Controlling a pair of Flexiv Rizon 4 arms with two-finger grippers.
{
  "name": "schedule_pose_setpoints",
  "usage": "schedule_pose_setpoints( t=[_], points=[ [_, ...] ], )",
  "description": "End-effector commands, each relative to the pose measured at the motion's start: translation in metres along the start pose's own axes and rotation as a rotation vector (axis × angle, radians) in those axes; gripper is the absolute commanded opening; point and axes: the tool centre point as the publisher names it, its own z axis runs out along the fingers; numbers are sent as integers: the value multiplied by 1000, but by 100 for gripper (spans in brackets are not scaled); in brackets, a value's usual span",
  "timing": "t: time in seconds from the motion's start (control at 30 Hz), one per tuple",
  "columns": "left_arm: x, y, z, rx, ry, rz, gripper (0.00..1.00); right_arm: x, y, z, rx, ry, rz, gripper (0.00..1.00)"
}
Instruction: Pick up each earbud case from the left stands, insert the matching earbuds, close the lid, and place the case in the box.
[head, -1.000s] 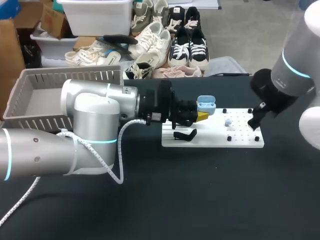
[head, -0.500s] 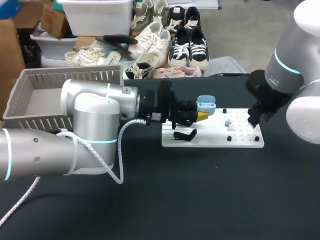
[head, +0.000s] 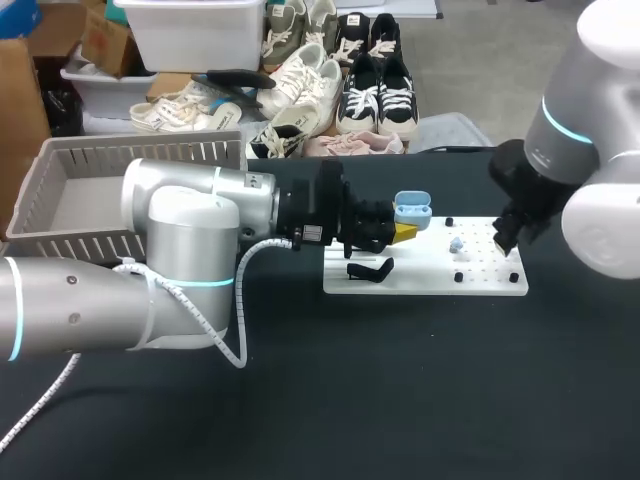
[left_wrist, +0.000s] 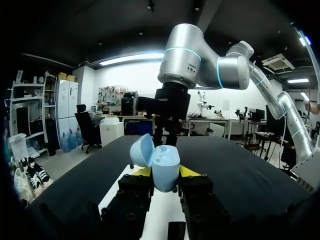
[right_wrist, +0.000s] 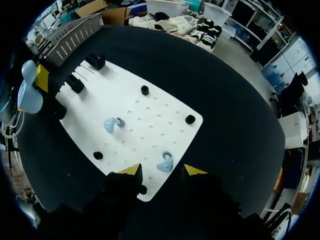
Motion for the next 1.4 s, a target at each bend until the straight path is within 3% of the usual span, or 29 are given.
schedule_pose_setpoints(
  t=[0.03, 0.37, 0.4, 1.4],
  points=[
    [1, -1, 0, -4, -2, 1, 0, -2, 1, 0, 2, 4, 2, 49],
    [1, -1, 0, -4, -2, 1, 0, -2, 1, 0, 2, 4, 2, 49],
    [1, -1, 0, -4, -2, 1, 0, 0, 4, 1, 49, 42, 59, 46],
    [1, -1, 0, -4, -2, 1, 0, 2, 3, -1, 32, 18, 78, 47]
  ],
)
